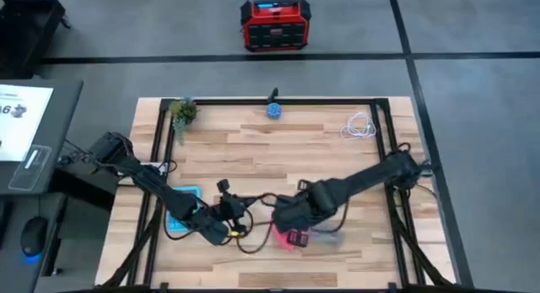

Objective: Apply microfiber cloth
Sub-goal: Spray the back of the black cellphone using transparent spray bottle

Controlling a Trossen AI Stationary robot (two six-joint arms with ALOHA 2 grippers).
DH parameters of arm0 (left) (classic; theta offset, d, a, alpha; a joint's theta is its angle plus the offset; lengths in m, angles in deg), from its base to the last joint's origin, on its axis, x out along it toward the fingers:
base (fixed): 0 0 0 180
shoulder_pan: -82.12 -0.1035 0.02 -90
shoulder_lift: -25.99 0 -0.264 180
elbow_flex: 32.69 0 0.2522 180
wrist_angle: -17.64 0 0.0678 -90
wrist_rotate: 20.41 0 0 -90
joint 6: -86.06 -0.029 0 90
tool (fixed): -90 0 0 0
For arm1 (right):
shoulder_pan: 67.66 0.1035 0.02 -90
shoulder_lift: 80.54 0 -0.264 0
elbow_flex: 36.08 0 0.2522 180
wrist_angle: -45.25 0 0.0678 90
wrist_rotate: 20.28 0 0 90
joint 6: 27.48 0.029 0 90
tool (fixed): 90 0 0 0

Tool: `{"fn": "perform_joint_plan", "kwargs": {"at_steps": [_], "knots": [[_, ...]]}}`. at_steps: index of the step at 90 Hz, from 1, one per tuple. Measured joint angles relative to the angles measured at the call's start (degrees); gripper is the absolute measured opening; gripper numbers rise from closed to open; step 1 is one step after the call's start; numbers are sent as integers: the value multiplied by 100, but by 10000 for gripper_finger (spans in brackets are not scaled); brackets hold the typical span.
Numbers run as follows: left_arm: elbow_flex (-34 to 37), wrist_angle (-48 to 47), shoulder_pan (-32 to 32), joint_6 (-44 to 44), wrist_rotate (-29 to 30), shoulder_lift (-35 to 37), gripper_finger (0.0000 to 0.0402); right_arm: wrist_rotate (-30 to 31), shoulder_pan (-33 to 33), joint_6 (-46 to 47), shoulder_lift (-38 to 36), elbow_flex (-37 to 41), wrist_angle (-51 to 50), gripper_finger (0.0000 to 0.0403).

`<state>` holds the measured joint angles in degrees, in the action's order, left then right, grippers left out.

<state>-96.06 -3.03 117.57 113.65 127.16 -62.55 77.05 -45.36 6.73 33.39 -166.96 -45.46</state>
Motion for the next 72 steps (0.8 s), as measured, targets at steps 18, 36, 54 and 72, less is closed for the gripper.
{"fn": "perform_joint_plan", "kwargs": {"at_steps": [18, 36, 54, 72], "knots": [[2, -845, 169, 841, 446, 51, 5, 426, -108, -262, -131, 20, -53, 100], [2, -1396, 251, 1449, 583, 46, 5, 1551, 287, -47, -559, 22, 106, 97], [2, -1574, 419, 1725, 873, 59, 5, 1976, 796, 353, -597, 77, 253, 94], [2, -1609, 538, 1759, 1051, 59, 5, 1970, 1480, 848, -599, 79, 232, 94]]}}
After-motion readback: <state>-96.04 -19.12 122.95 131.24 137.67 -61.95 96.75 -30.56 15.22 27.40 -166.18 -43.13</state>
